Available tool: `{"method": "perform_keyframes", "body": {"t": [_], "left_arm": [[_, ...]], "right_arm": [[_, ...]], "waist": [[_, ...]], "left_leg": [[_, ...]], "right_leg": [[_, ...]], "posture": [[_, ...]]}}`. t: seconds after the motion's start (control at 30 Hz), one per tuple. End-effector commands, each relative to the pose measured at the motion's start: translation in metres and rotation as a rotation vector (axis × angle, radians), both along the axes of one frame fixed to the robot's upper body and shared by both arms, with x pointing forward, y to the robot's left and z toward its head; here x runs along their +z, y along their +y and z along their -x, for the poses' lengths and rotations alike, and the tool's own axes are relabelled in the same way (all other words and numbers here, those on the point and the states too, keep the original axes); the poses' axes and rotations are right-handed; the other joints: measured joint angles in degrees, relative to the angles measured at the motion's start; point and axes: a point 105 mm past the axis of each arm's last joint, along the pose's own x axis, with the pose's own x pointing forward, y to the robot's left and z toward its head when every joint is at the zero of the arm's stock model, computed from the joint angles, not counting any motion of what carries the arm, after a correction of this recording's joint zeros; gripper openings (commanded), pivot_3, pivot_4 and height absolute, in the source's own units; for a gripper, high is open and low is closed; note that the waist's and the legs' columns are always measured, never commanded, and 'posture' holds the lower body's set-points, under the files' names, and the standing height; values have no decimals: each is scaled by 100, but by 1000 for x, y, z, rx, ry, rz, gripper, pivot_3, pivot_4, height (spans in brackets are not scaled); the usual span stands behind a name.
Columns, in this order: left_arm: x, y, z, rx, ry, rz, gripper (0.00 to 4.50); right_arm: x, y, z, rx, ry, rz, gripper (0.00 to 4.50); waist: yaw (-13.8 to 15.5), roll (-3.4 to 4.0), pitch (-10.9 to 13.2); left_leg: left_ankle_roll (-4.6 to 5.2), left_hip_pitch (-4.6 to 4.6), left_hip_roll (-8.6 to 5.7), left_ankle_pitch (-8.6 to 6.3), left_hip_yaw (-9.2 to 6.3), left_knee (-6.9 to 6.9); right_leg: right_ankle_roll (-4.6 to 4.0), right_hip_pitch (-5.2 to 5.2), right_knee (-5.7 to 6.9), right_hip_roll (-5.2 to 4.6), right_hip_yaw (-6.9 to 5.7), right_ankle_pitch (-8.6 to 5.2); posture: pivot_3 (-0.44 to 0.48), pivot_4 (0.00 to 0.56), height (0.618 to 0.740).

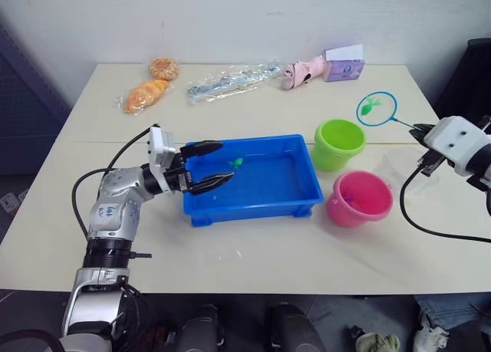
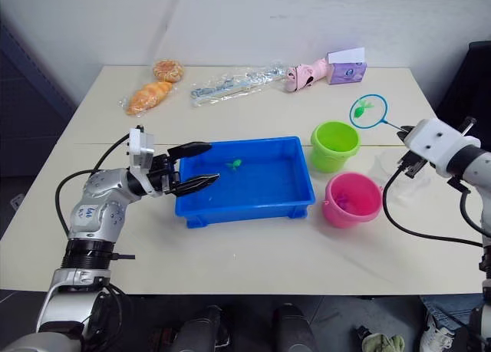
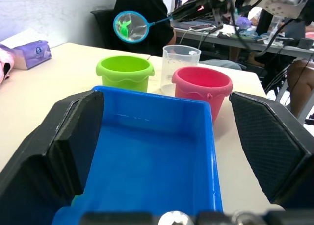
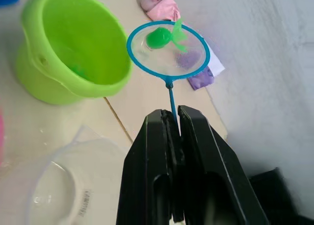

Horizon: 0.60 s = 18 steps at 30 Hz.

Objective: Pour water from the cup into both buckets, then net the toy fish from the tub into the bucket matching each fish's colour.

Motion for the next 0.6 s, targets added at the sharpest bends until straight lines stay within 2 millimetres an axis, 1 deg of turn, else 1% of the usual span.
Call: {"method": "perform_keyframes", "body": {"t": [0.03,0.13,0.2,0.3,0.4,0.5,0.57,0.6], "left_arm": [[10,-4,1,2,-71,7,4415],[9,-7,0,7,-81,18,4415],[8,-9,1,10,-81,30,4415],[4,-14,0,16,-72,46,4415],[4,-18,-1,25,-69,69,4415],[4,-19,-1,32,-73,75,4415],[5,-18,-2,41,-77,77,4415],[5,-17,-3,48,-80,77,4415]], "right_arm": [[19,-4,-2,6,-173,297,0],[23,-2,-6,24,-259,492,0],[19,0,-8,55,-282,610,0],[16,3,-10,94,-332,696,0],[5,4,-12,143,-339,785,0],[-1,-3,-15,140,-329,822,0],[0,-3,-15,162,-346,847,0],[5,0,-14,181,-390,874,0]], "waist": [[1,1,0],[-8,2,0],[-11,2,0],[-8,2,0],[2,2,0],[5,2,0],[5,2,0],[4,3,0]], "left_leg": [[-1,-1,0,0,0,-1],[-3,-1,0,2,3,0],[-7,0,1,4,4,-1],[-9,0,1,6,3,-3],[-10,-1,1,6,4,-2],[-11,-1,0,7,6,-2],[-12,-2,0,7,7,-4],[-12,-1,0,7,7,-4]], "right_leg": [[0,-1,-1,0,0,0],[0,-3,1,0,3,0],[0,-4,1,1,5,0],[0,-6,3,2,6,0],[0,-6,2,3,6,0],[0,-7,3,4,7,0],[0,-8,2,5,7,0],[0,-7,2,5,7,0]], "posture": [[0,150,740],[0,150,740],[0,150,740],[0,150,740],[0,150,740],[0,150,740],[0,150,740],[0,150,740]]}}
